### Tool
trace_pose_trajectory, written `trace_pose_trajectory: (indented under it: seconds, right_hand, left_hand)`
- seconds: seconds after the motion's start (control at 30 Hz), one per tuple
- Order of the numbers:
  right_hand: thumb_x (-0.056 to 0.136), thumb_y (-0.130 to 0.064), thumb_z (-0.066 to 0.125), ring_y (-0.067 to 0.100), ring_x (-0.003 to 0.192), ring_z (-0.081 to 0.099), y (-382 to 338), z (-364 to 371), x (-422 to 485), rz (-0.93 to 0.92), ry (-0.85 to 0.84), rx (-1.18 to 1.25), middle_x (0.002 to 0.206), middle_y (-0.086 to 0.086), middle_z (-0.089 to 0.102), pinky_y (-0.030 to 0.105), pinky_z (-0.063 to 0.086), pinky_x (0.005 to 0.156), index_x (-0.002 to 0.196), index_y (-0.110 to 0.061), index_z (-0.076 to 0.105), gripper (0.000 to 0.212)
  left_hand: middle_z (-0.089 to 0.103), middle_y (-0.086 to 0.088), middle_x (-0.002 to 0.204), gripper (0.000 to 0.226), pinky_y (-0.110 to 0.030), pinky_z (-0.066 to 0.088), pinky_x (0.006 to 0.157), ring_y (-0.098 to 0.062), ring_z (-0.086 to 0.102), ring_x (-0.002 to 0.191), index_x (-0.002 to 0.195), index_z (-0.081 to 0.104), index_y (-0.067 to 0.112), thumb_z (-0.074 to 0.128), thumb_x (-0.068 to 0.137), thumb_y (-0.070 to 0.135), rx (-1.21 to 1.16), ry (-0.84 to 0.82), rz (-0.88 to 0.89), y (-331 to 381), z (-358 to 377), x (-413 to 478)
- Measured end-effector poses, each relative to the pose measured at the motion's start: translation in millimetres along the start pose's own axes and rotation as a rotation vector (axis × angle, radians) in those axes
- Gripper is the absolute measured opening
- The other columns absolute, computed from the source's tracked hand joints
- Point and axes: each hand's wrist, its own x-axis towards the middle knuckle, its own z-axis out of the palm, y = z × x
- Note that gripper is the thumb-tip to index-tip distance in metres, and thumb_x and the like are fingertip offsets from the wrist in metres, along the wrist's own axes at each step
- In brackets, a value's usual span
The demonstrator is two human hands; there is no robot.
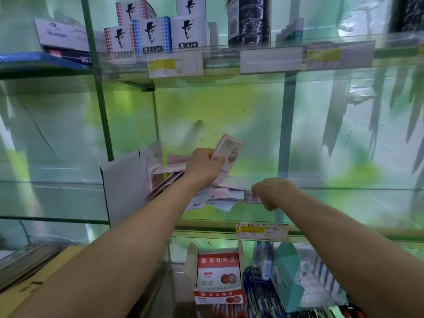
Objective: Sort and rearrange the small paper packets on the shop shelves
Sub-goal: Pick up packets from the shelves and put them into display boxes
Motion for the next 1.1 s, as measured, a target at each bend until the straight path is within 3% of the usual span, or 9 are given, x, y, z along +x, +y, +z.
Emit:
trace_pose_trajectory:
  seconds: [0.07,0.3,0.4,0.47,0.6,0.73,0.8,0.87,1.1]
  right_hand:
    - [0.090,-0.012,0.059,0.022,0.110,0.059,-4,1,0,0.003,0.100,-0.040,0.121,0.002,0.060,0.030,0.042,0.081,0.127,-0.016,0.053,0.037]
    - [0.093,-0.012,0.046,0.025,0.109,0.056,-17,1,-7,0.044,0.239,-0.018,0.116,0.005,0.058,0.036,0.038,0.086,0.116,-0.015,0.055,0.025]
    - [0.093,-0.007,0.048,0.027,0.107,0.058,-15,-3,-13,0.072,0.289,0.018,0.117,0.009,0.056,0.034,0.042,0.077,0.118,-0.010,0.055,0.026]
    - [0.094,-0.006,0.047,0.027,0.105,0.061,-9,-11,-18,0.077,0.337,-0.033,0.116,0.008,0.060,0.032,0.041,0.073,0.117,-0.010,0.054,0.024]
    - [0.096,-0.018,0.051,0.029,0.106,0.061,5,-33,-28,0.079,0.443,-0.081,0.115,0.009,0.064,0.032,0.039,0.073,0.117,-0.008,0.049,0.023]
    - [0.094,-0.026,0.058,0.029,0.110,0.060,12,-42,-35,0.126,0.334,-0.098,0.118,0.010,0.063,0.033,0.047,0.083,0.114,-0.008,0.058,0.027]
    - [0.093,-0.029,0.061,0.028,0.110,0.060,8,-40,-39,0.127,0.233,-0.081,0.118,0.008,0.063,0.033,0.047,0.085,0.114,-0.008,0.059,0.030]
    - [0.095,-0.028,0.058,0.026,0.108,0.061,5,-42,-44,0.148,0.247,-0.096,0.116,0.005,0.063,0.032,0.047,0.084,0.114,-0.011,0.061,0.026]
    - [0.095,-0.011,0.048,0.032,0.109,0.060,1,-65,-60,0.333,0.531,0.286,0.118,0.012,0.060,0.033,0.044,0.079,0.117,-0.004,0.046,0.024]
  left_hand:
    - [0.064,-0.009,0.098,0.023,-0.042,0.053,0.082,-0.030,0.062,0.092,0.108,0.065,0.003,0.051,0.094,0.015,-0.034,0.005,-0.041,1,-1,-1]
    - [0.065,-0.018,0.103,0.007,-0.048,0.053,0.083,-0.033,0.064,0.092,0.091,0.057,0.012,0.051,0.093,0.016,-0.107,0.025,-0.119,1,-3,-2]
    - [0.064,-0.015,0.097,0.012,-0.039,0.054,0.070,-0.028,0.060,0.080,0.092,0.059,0.009,0.050,0.094,0.016,-0.112,0.030,-0.118,2,-4,0]
    - [0.060,-0.012,0.088,0.013,-0.030,0.044,0.058,-0.024,0.054,0.072,0.090,0.058,0.008,0.049,0.094,0.016,-0.108,0.048,-0.112,3,-5,1]
    - [0.049,-0.011,0.078,0.011,-0.028,0.033,0.058,-0.021,0.044,0.067,0.084,0.051,0.009,0.049,0.092,0.017,-0.117,0.113,-0.100,3,-10,1]
    - [0.045,-0.006,0.069,0.019,-0.027,0.030,0.054,-0.020,0.041,0.063,0.075,0.045,0.011,0.047,0.092,0.016,-0.112,0.149,-0.114,0,-16,-2]
    - [0.048,-0.008,0.074,0.016,-0.028,0.035,0.059,-0.021,0.045,0.066,0.077,0.047,0.010,0.047,0.092,0.016,-0.132,0.152,-0.118,-3,-17,-2]
    - [0.052,-0.011,0.081,0.014,-0.030,0.037,0.063,-0.023,0.049,0.071,0.084,0.050,0.008,0.048,0.093,0.018,-0.136,0.147,-0.115,-4,-18,-2]
    - [0.044,-0.005,0.071,0.022,-0.027,0.030,0.053,-0.023,0.046,0.067,0.074,0.043,0.010,0.043,0.095,0.018,-0.102,0.078,-0.133,-6,-20,-6]
